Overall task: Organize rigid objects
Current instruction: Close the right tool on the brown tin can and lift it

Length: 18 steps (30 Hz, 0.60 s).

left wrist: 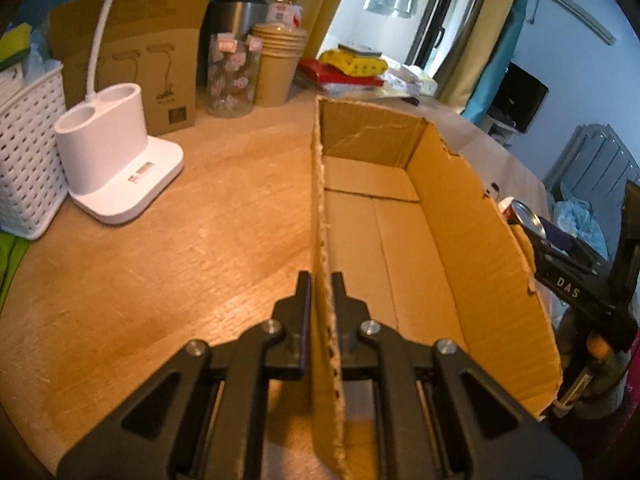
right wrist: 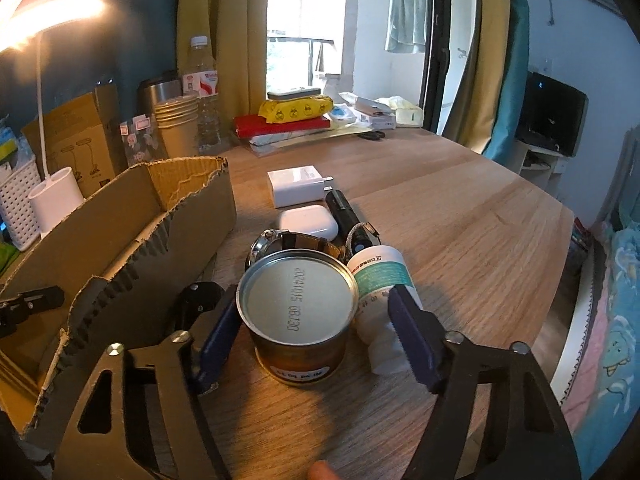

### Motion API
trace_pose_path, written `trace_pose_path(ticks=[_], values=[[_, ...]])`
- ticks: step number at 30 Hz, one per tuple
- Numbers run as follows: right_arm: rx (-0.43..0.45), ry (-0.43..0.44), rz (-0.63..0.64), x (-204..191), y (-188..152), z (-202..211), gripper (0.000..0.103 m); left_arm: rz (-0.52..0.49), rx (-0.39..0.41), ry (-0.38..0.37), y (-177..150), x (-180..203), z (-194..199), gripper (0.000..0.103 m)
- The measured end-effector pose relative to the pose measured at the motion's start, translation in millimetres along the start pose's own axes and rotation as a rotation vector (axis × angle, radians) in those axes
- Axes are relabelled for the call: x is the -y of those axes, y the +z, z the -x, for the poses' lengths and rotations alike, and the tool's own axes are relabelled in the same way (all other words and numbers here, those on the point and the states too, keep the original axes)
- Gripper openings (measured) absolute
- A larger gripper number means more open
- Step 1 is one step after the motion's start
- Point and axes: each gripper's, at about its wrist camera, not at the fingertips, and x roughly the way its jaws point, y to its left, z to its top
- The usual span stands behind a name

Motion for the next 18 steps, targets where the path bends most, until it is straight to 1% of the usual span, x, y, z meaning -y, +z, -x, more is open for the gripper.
trace_pose_path(ticks=[2,4,8,18], values=[[-0.002,0.0,0.005,-1,0,0,0.064,-0.004,0.022,0.014,-1,-1,2,0.009],[-0.002,0.007,-0.002,0,-1,-1,0.057,0.007,0.031,0.011,-1,-3,2,0.009],[0.001,0.014,-0.006,1,-2,2,0.057,0.015,0.038,0.009,-2,-4,4,0.009],[0.049,0.003,-0.015,2,5,26,0.057,-0.001,0.042,0.026,-2,0,5,0.009]])
